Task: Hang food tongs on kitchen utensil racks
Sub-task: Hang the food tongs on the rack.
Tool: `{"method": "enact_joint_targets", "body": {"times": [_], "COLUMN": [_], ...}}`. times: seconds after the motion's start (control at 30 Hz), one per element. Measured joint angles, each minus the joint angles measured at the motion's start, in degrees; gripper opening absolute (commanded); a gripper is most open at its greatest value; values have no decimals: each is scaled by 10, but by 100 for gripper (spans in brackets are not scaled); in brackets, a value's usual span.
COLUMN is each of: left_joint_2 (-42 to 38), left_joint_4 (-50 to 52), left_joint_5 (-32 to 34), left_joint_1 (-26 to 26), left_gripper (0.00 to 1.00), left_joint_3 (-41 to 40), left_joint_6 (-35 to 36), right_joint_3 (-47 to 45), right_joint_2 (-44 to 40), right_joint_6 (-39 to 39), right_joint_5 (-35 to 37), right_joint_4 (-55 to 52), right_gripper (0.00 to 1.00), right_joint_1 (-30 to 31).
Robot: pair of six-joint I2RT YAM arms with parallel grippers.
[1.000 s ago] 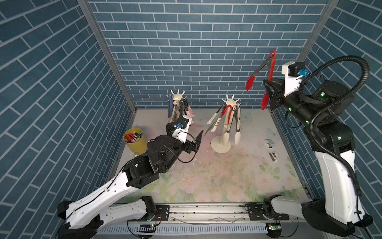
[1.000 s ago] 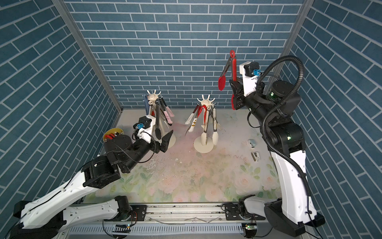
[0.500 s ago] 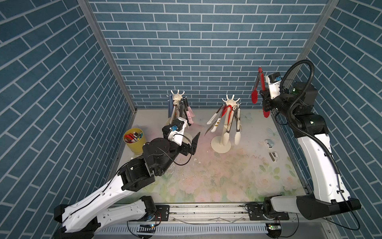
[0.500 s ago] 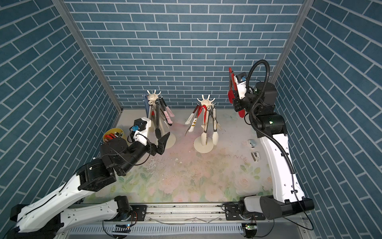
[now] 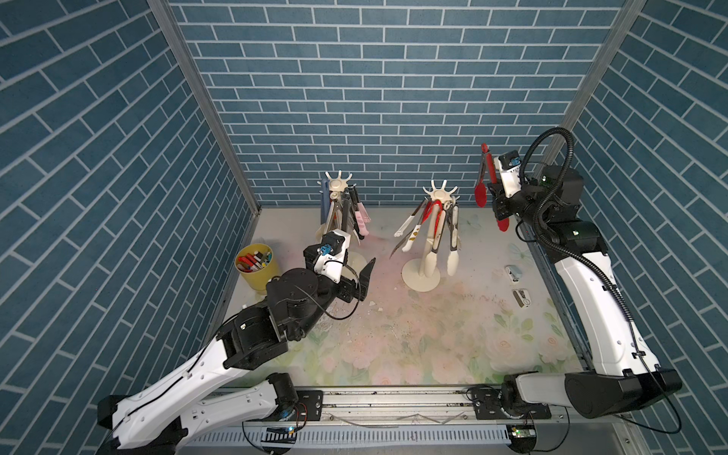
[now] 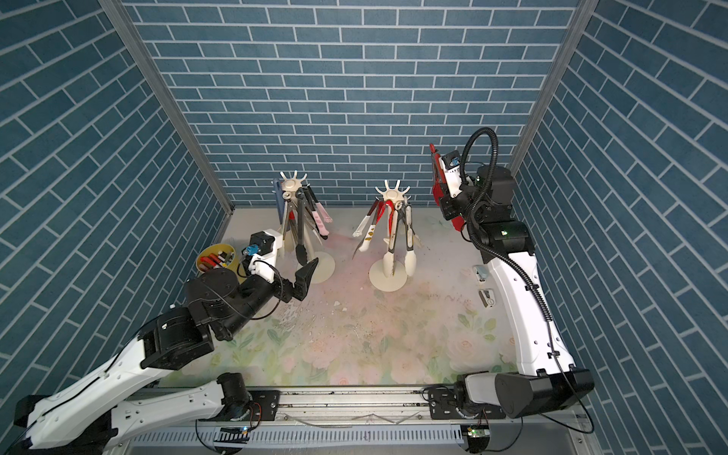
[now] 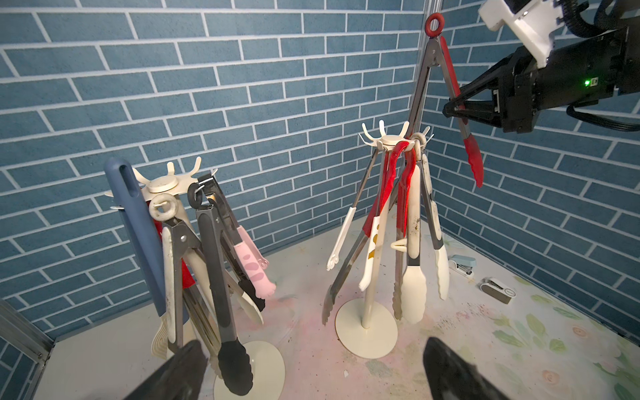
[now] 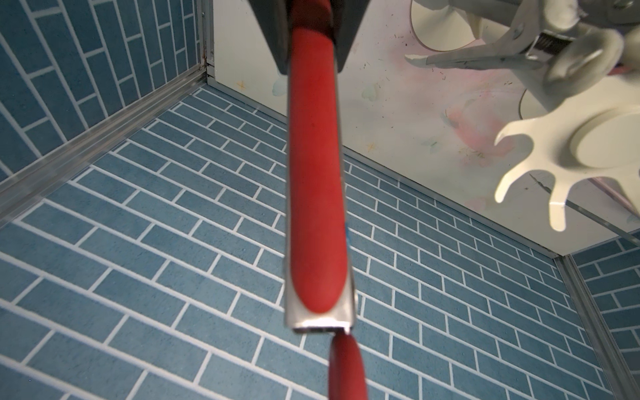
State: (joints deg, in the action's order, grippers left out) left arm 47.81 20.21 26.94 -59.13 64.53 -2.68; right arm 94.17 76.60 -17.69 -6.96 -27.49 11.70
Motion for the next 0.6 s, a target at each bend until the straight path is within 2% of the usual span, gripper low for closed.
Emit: {"method": "enact_joint_targets", "body": {"times": [0.6], "left_joint_2": [-40], "left_joint_4": [44], "left_joint_5": [9], "left_joint_1": [0], "left_gripper": [99], "left_joint_3": [-24], "left_joint_6": [-21], "right_joint_3": [-90], "right_joint_2": [-31], "right_joint_6": [-3], "right_joint_5": [-61], "right_joint_4": [22], "right_gripper": [0], "right_joint_1": [-1]}}
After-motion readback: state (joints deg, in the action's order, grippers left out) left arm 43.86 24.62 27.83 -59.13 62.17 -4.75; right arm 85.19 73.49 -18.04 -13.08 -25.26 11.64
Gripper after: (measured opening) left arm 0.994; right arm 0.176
